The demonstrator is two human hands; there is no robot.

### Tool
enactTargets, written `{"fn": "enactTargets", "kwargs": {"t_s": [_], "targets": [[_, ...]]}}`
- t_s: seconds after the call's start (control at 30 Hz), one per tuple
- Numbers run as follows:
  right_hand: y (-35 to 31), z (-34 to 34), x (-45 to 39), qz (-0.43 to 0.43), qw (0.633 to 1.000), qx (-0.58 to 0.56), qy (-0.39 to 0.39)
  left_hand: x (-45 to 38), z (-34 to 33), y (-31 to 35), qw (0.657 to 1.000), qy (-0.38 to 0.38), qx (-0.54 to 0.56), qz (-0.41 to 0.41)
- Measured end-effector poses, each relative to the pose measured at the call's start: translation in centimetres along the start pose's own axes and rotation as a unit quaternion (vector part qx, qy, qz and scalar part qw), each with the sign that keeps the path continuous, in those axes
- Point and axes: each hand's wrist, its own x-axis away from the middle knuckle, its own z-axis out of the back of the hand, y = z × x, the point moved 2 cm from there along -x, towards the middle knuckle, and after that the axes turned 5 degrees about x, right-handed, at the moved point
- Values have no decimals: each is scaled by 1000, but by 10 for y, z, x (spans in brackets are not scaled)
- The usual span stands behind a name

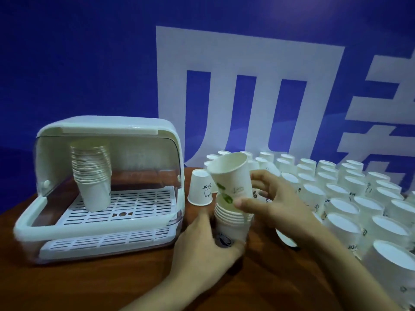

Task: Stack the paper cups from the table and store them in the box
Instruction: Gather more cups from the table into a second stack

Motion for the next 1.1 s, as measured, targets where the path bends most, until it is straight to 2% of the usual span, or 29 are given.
{"fn": "enactTargets", "kwargs": {"t_s": [0.1,0.2,0.27,0.33,0.47,0.63,0.9,0.97,1.0,1.03,1.1], "targets": [[10,-6,8,-10,999,-43,3,1,-1,0,1000,6,11,-9],[13,-2,10,26,1000,6,-6,0,-1,-1,1000,-1,21,-22],[13,-3,12,33,999,-10,-13,0,0,-2,999,-4,25,-27],[14,-4,14,40,998,-34,16,1,0,-2,999,2,22,-29],[15,-3,13,45,995,7,86,2,-1,-1,1000,6,22,-22],[25,-4,8,75,985,103,120,3,-1,0,1000,13,15,-18],[29,5,6,39,988,95,113,3,-1,0,1000,26,14,-4],[33,19,3,-7,968,213,129,3,0,1,1000,20,12,-2],[33,24,1,-42,939,326,98,3,0,1,1000,19,11,0],[35,27,0,-81,897,433,39,3,0,2,1000,17,10,2],[39,28,3,-147,821,547,-75,4,0,2,1000,15,12,4]]}}
